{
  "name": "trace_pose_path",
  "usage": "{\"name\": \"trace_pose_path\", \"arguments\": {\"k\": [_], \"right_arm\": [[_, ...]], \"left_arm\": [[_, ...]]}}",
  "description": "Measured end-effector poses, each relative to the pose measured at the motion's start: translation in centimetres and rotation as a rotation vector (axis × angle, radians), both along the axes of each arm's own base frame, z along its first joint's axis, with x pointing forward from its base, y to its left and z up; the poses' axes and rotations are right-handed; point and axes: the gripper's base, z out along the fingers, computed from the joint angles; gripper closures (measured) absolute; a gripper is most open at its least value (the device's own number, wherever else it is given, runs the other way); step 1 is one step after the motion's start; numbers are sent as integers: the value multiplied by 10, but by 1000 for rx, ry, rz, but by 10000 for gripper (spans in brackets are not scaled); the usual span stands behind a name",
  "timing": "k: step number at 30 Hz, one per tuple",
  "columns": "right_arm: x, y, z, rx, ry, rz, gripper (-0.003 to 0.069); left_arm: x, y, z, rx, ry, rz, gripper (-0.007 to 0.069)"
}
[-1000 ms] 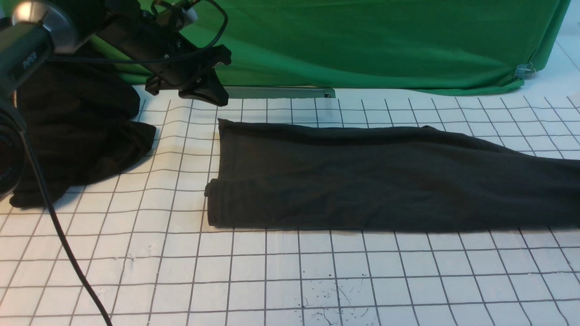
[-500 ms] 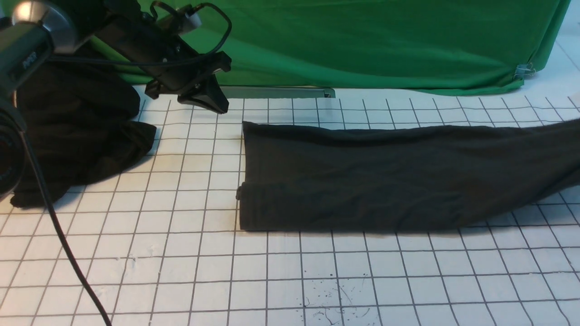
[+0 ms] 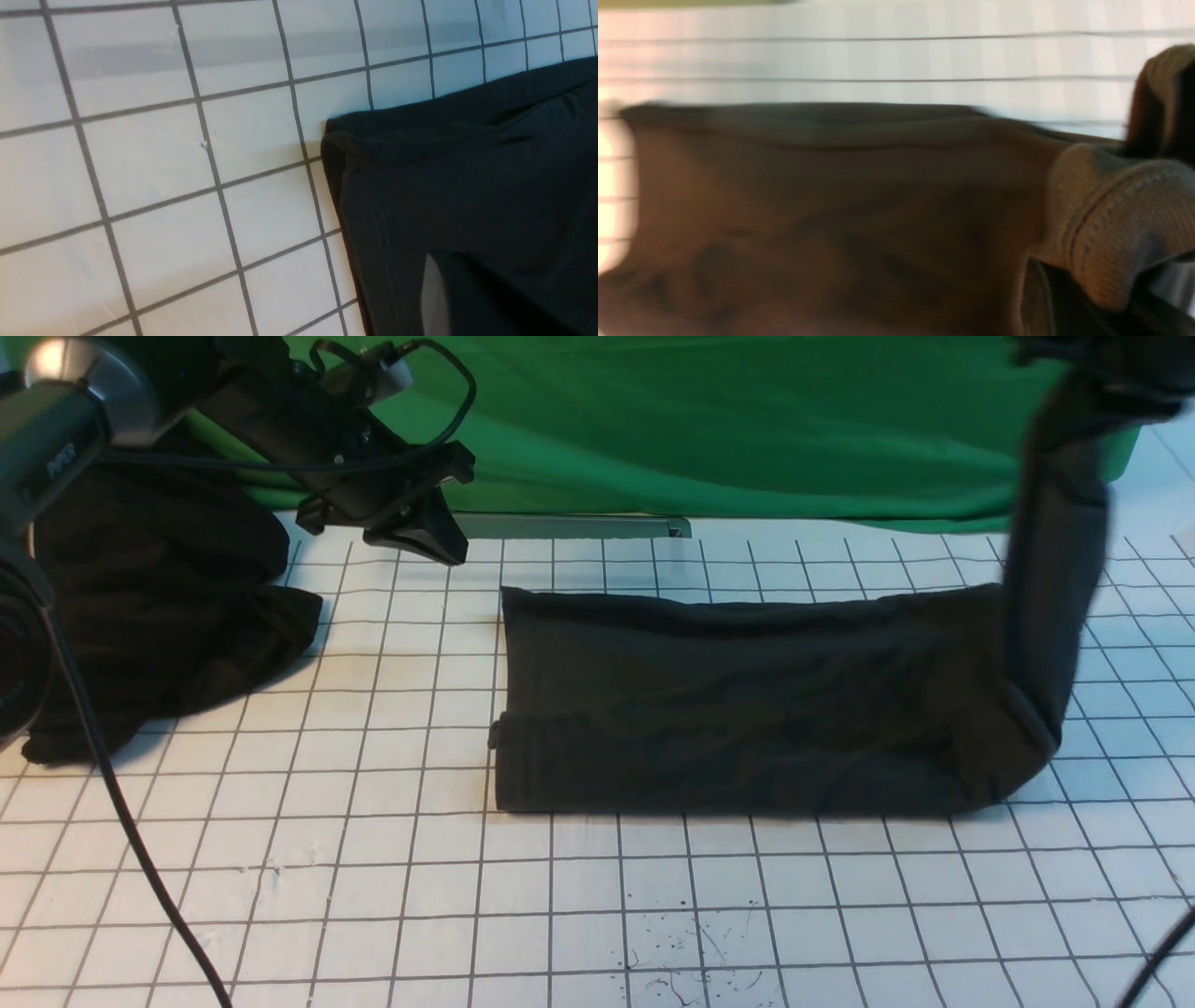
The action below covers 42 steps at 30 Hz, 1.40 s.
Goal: Fold a long-sleeved shirt over a white checkered tablecloth.
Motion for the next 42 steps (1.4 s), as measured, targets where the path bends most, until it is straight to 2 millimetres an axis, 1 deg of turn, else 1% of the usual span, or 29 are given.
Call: {"name": "trace_pose_path", "arguments": {"k": [1,2,4,7,8,11,13,15,17,18,19,20,21,22,23,24,25,26,27,28,30,32,33,34,36,38,39,40,42], "right_arm": [[0,8,-1,5,-4,12,651],[-1,34,-5,24,-24,57,651],[-2,67,-13,48,-45,108,651],[-2,123,-39,79,-58,191,650],[-2,137,-49,87,-57,209,650],[1,168,-74,111,-62,234,648],[4,194,-99,133,-88,259,646],[6,201,-109,137,-94,267,644],[8,222,-132,156,-125,288,615],[8,222,-132,157,-124,288,611],[8,229,-142,162,-130,296,561],[8,232,-147,161,-126,298,539],[9,233,-151,158,-115,298,466],[9,233,-152,158,-115,298,466],[8,232,-153,152,-104,299,382],[8,231,-152,148,-97,298,340],[8,231,-152,147,-96,297,320],[6,228,-145,140,-87,300,257],[4,222,-138,124,-75,307,216],[2,218,-129,109,-74,321,195],[-2,206,-107,80,-80,347,186],[-5,188,-86,36,-70,374,211],[-9,172,-67,2,-64,385,249],[-9,170,-67,-5,-55,387,257],[-16,132,-39,-87,-7,395,396],[-17,101,-22,-110,1,359,522],[-17,96,-20,-111,4,349,545],[-19,83,-14,-112,2,325,599],[-22,61,-13,-131,17,296,638]], "left_arm": [[0,0,0,0,0,0,623],[0,0,0,0,-1,1,623],[0,0,0,0,-3,2,623],[0,0,0,0,-1,1,623],[0,0,0,0,1,-1,623],[-1,-1,0,-6,10,-5,623],[-2,-1,0,-6,20,-11,623],[-3,-1,-1,-6,26,-14,623],[-4,2,-1,-12,49,-19,623],[-4,2,-1,-12,52,-16,623],[-5,6,-1,-20,74,-1,623],[-6,8,0,-22,83,4,623],[-7,12,2,-30,99,27,623],[-7,13,2,-29,99,28,623],[-7,19,5,-33,106,52,623],[-8,24,11,-35,97,69,623],[-9,25,12,-36,95,71,623],[-11,31,21,-39,82,90,623],[-13,35,30,-43,66,106,623],[-16,37,38,-45,51,112,622],[-20,40,50,-46,27,118,622],[-26,40,66,-45,-7,118,622],[-30,40,75,-42,-25,118,621],[-30,40,77,-42,-28,118,621],[-38,37,93,-44,-62,113,619],[-48,30,107,-35,-89,96,615],[-50,29,110,-34,-94,94,613],[-56,25,113,-16,-97,83,608],[-68,21,111,36,-79,63,589]]}}
